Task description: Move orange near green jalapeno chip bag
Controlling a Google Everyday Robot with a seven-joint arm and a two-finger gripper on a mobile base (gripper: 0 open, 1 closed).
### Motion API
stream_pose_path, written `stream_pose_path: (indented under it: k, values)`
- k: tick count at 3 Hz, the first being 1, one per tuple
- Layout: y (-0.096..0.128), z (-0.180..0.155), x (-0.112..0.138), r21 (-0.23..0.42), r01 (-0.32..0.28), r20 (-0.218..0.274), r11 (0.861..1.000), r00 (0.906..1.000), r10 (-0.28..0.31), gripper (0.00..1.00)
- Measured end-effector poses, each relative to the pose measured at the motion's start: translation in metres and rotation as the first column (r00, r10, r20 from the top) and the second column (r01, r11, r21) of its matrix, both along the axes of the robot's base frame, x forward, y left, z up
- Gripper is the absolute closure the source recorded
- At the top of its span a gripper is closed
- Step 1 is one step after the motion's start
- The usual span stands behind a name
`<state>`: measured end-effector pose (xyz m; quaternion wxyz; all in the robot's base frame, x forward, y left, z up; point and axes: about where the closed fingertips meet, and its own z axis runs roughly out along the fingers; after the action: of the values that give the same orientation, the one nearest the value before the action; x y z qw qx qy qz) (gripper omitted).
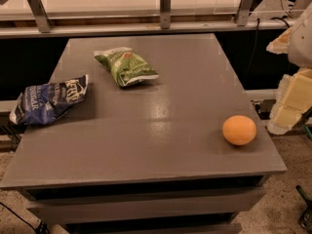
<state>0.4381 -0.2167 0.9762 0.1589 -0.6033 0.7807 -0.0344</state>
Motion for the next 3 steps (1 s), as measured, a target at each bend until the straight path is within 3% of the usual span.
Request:
stream_pose_path:
  k: [1, 3]
  values:
    - [0.000, 0.000, 0.000, 0.000, 0.000, 0.002, 1.000, 1.0000, 0.000, 0.00]
    - [-0.005, -0.036, 0.004, 0.025, -0.020, -0.029, 0.999, 0.9994, 0.021, 0.00]
